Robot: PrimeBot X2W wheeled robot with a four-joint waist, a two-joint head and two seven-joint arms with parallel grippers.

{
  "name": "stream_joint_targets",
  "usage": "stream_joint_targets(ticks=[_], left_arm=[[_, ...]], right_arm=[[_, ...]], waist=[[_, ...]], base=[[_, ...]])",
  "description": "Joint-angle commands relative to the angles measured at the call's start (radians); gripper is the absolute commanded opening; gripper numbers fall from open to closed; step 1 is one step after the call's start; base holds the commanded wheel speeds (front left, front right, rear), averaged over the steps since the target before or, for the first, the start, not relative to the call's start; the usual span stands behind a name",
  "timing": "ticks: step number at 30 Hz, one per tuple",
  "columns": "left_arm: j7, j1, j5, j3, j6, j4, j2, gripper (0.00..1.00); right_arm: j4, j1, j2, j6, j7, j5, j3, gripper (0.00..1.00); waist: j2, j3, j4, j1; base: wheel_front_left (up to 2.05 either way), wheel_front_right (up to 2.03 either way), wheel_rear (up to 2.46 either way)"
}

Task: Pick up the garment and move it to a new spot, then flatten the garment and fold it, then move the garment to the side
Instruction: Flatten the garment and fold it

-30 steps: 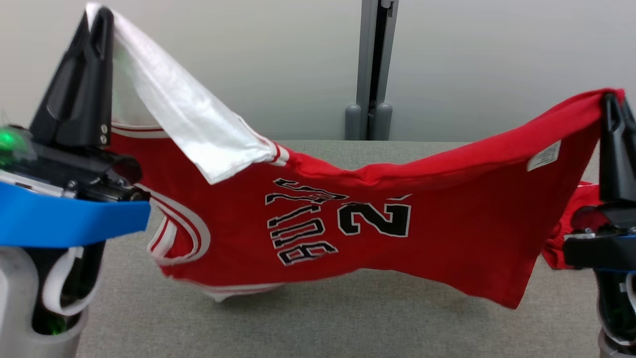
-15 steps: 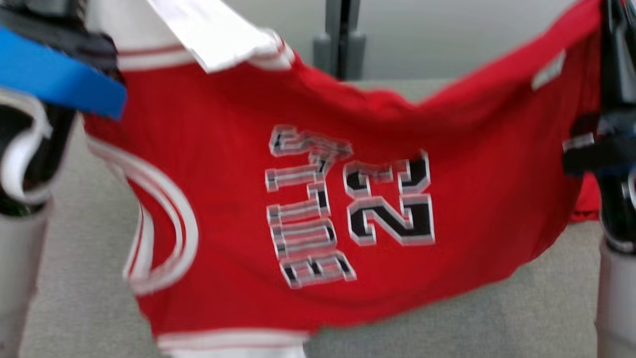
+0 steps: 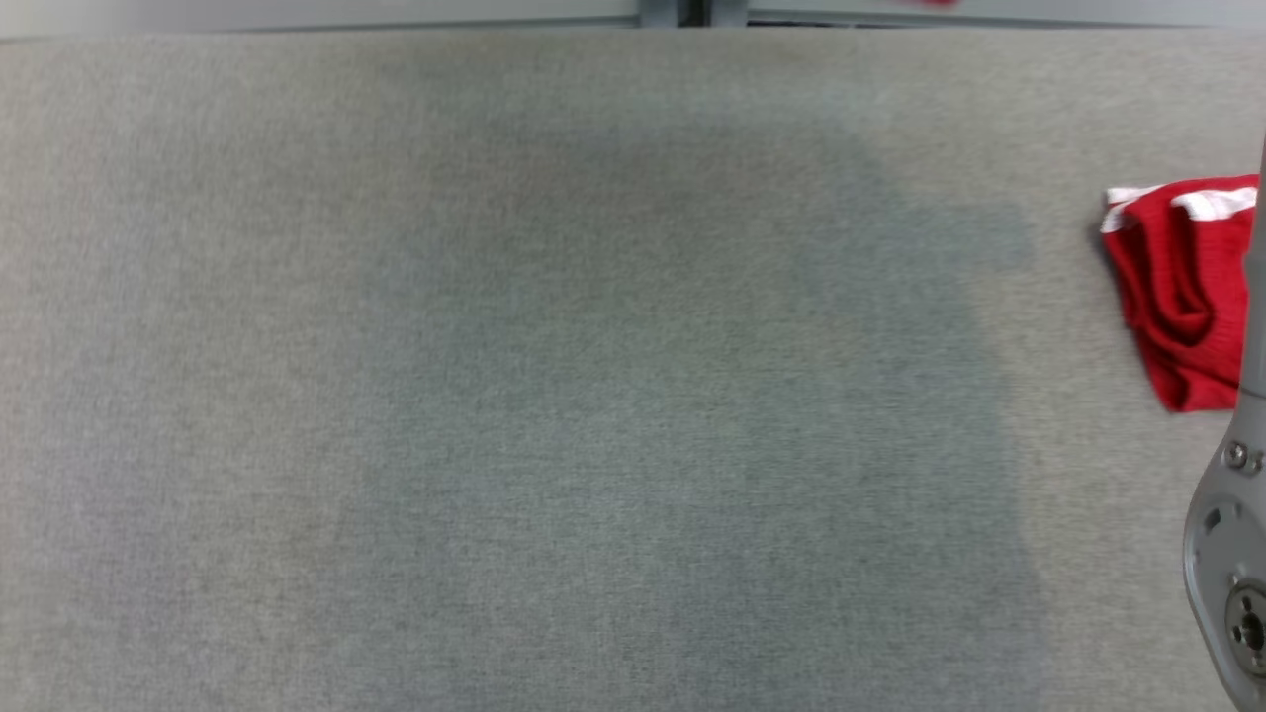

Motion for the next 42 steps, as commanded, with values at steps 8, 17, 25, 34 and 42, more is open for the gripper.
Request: stream_joint_targets(ticks=[8, 17, 25, 34, 42], left_arm=[[-0.144, 0.074, -0.054, -0.003, -0.008, 0.200, -0.092, 0.00], [-0.290, 0.275, -0.111, -0.010, -0.043, 0.276, -0.108, 0.00], [-0.360, 0.539, -0.176, 0.031, -0.057, 0.159, -0.104, 0.00], [-0.367, 0.925, -0.185, 0.100, -0.022, -0.095, -0.114, 0.00], [-0.339, 1.289, -0.183, 0.096, 0.051, -0.336, -0.094, 0.00]], right_arm=[[0.282, -0.014, 0.032, 0.000, -0.122, -0.108, -0.068, 0.00], [0.479, 0.065, 0.054, 0.000, -0.272, -0.116, -0.066, 0.00], [0.465, 0.210, 0.060, 0.000, -0.325, 0.038, -0.028, 0.00], [0.210, 0.542, 0.037, 0.000, -0.327, 0.191, 0.039, 0.00], [-0.077, 0.920, 0.045, 0.000, -0.275, 0.237, 0.019, 0.00]], waist=[[0.0000, 0.146, 0.080, -0.0002], [0.0000, 0.184, 0.088, -0.0002], [0.0000, 0.119, 0.075, -0.0002], [0.0000, -0.053, 0.064, -0.0002], [0.0000, -0.239, 0.059, -0.0002]], base=[[0.00, 0.00, 0.00], [0.00, 0.00, 0.00], [0.00, 0.00, 0.00], [0.00, 0.00, 0.00], [0.00, 0.00, 0.00]])
